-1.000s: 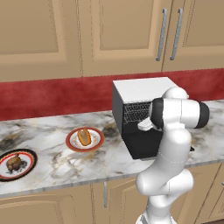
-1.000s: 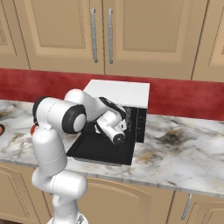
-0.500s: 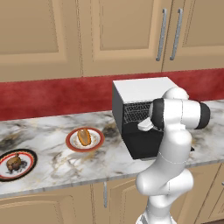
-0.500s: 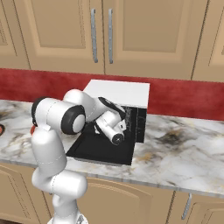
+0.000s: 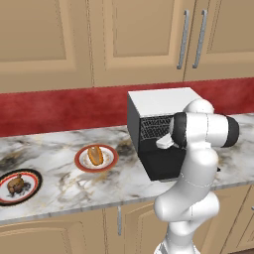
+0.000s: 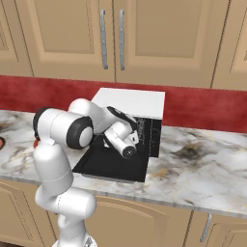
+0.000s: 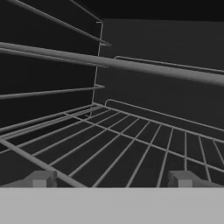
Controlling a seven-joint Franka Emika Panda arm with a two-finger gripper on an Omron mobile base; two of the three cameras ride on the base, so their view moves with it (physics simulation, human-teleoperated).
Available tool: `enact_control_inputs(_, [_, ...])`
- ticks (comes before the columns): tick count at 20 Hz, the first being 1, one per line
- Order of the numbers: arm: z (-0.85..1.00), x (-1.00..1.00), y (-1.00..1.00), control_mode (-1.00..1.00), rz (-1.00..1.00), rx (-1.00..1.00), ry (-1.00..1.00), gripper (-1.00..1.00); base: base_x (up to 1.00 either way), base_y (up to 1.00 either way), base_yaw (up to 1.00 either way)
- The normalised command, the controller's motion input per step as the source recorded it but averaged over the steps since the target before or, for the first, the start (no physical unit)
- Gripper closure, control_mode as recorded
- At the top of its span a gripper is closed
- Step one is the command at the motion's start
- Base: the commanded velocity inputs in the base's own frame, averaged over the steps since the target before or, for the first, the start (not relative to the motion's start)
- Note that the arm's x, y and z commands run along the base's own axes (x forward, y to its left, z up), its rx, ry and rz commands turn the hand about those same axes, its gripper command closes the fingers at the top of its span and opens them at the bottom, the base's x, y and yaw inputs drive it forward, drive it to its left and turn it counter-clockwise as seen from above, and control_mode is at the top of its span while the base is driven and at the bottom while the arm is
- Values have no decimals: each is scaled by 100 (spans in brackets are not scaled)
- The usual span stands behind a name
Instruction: Open the toaster oven door. Place the hotdog bun on the bottom rack in the toaster oven and place the chicken drumstick on the top rack.
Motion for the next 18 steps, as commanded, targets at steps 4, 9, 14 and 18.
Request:
enact_control_inputs(4, [-32,-12,25,-100,-3,-7,21,-100,0,0,0])
enact_control_inputs(9, [-51,-15,23,-100,-6,-12,37,-100,0,0,0])
enact_control_inputs(14, [-55,-20,16,-100,-2,-10,37,-100,0,0,0])
enact_control_inputs(18, [-58,-30,17,-100,-2,-11,35,-100,0,0,0])
